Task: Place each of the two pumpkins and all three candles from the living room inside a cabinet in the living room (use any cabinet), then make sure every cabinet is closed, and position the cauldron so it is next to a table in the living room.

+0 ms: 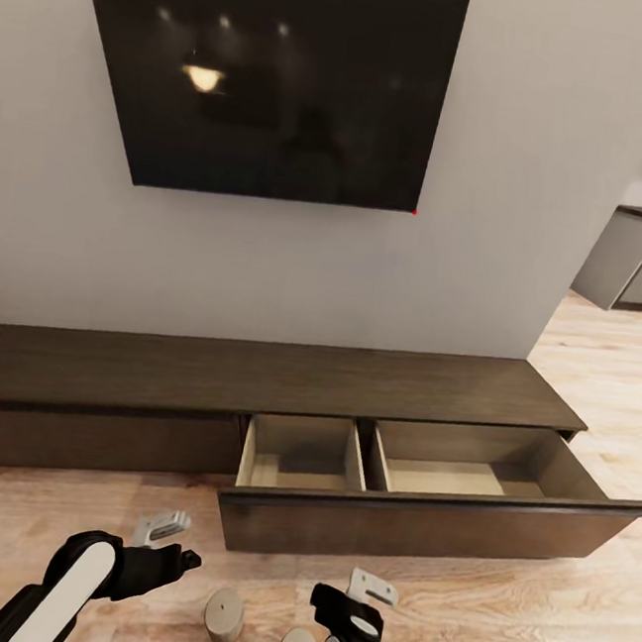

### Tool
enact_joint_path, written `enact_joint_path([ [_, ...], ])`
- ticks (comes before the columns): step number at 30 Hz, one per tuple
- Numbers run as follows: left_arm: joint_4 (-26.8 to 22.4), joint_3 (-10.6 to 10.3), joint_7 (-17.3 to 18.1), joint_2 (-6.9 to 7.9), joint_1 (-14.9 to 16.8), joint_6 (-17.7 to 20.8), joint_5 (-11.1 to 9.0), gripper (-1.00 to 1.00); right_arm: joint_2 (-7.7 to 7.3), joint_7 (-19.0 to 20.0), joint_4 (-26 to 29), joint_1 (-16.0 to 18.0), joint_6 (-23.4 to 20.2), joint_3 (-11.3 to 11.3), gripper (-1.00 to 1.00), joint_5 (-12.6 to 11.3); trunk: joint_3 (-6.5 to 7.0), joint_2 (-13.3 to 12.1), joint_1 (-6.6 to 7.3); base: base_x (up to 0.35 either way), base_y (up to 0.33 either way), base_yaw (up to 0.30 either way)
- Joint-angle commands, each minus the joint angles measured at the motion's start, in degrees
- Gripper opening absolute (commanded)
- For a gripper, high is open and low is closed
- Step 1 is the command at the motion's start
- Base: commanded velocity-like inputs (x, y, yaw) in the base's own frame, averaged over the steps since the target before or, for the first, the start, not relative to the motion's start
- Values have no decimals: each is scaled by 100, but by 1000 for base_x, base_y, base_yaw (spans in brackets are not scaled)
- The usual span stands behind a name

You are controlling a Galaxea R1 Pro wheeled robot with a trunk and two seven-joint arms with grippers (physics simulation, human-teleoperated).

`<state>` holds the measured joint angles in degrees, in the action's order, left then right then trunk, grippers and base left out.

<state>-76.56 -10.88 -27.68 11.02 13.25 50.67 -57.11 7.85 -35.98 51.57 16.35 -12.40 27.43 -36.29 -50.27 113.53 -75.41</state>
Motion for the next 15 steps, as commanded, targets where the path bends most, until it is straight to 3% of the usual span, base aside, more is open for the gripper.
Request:
enact_joint_path([
  [1, 0, -1, 0, 2, 1, -2, -1, 100, -1, 1, 4, 0, 33, 0, 100, 0, -18, 42, -23, 0, 0, 0],
  [4, 0, -1, -2, 4, -1, -4, -2, 100, -1, -5, 13, 9, 129, -2, 100, 0, -72, 162, -88, 0, 0, 0],
  [15, 1, -2, -213, -23, 0, -11, -3, 100, 63, -85, 196, 259, -206, -43, 100, -25, -270, 603, -330, 0, 0, 0],
])
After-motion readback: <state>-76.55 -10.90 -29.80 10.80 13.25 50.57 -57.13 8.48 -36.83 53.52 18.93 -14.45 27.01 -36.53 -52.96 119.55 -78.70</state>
